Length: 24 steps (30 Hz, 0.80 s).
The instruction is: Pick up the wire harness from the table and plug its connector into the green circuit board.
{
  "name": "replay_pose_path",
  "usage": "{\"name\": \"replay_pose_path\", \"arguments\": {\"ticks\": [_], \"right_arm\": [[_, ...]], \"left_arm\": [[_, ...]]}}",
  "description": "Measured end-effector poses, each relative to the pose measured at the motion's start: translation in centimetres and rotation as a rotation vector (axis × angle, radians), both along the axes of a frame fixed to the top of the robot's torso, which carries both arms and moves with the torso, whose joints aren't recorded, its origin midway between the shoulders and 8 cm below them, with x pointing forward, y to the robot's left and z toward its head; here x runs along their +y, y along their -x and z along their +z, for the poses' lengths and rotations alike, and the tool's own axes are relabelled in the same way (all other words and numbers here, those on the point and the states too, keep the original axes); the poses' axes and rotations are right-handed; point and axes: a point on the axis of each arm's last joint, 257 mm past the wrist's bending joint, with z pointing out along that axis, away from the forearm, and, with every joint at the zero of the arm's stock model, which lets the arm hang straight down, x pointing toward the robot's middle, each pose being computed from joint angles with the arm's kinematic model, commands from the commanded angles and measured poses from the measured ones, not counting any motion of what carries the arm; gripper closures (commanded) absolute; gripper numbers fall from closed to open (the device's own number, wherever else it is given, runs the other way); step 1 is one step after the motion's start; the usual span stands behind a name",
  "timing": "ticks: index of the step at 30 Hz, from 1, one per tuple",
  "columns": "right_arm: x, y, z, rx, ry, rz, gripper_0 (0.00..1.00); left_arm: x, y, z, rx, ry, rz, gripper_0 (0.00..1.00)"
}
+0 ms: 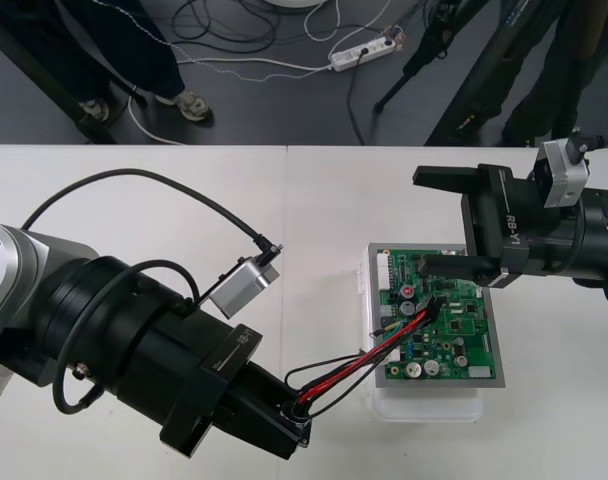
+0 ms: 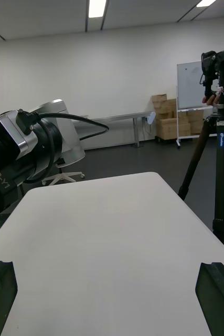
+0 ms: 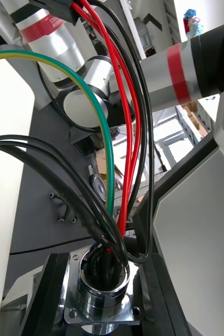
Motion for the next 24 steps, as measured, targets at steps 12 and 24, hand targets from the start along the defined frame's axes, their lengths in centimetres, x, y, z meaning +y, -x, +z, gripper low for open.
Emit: {"name": "replay_pose_path", "arguments": {"ticks": [12,24], "right_arm": [[-2.0,0.7,1.4,-0.007,-0.013,0.013,0.0],[-3.7,0.9,2.4,0.012,-0.044,0.021,0.0]], "left_arm": [[-0.7,1.0,0.4,0.022,0.026,-0.035,1.0],[-0.7,1.3,0.8,0.03,0.039,-0.042,1.0]]}}
